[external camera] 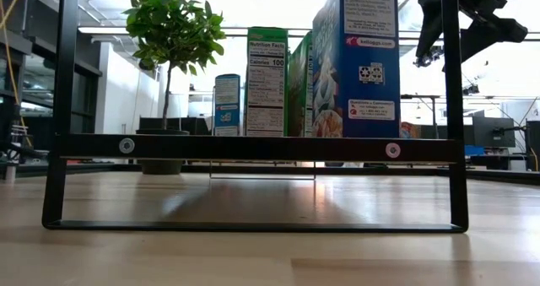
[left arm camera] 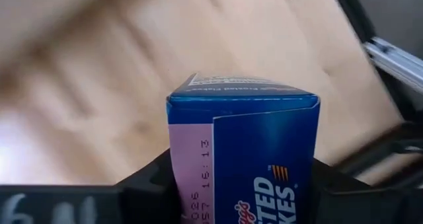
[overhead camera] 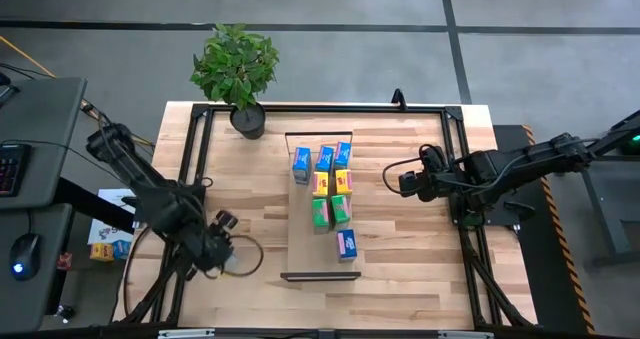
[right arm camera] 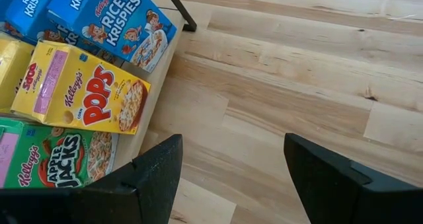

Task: Stack cereal on shelf
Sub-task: Put the blue cereal box on the shelf aligned with the other blue cereal box

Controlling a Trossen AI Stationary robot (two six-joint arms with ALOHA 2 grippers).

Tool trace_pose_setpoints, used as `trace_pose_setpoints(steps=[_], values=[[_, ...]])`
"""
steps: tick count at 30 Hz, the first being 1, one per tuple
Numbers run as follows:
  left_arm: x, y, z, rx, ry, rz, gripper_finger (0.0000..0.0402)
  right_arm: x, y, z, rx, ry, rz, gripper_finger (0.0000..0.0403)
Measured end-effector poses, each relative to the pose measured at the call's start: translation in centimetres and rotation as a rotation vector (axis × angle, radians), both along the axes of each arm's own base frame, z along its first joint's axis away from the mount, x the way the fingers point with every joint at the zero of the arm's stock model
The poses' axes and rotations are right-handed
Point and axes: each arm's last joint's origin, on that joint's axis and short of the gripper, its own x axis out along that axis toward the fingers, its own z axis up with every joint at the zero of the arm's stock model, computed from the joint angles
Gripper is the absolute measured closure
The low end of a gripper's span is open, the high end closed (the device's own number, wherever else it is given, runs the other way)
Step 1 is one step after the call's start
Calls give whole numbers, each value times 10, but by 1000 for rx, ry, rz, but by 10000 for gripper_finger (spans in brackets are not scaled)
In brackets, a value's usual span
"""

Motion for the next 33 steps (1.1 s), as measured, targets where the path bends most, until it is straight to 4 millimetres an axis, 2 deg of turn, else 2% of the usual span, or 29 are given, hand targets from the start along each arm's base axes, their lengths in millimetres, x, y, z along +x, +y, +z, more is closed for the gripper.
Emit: trace_pose_setpoints(steps=[5,8,14,19,27,33], values=[[28,21,50,43,-211,-44,242,0,0,0,-11,0,1,146],[54,29,58,40,-285,-90,243,0,0,0,-16,3,9,146],[105,33,43,115,-310,-320,243,0,0,0,-22,2,8,146],[134,24,16,163,-287,-547,243,0,0,0,-22,2,8,146],[160,15,-21,202,-214,-591,243,0,0,0,-24,-1,7,146],[166,12,-24,203,-247,-610,243,0,-1,1,-35,-4,2,146]])
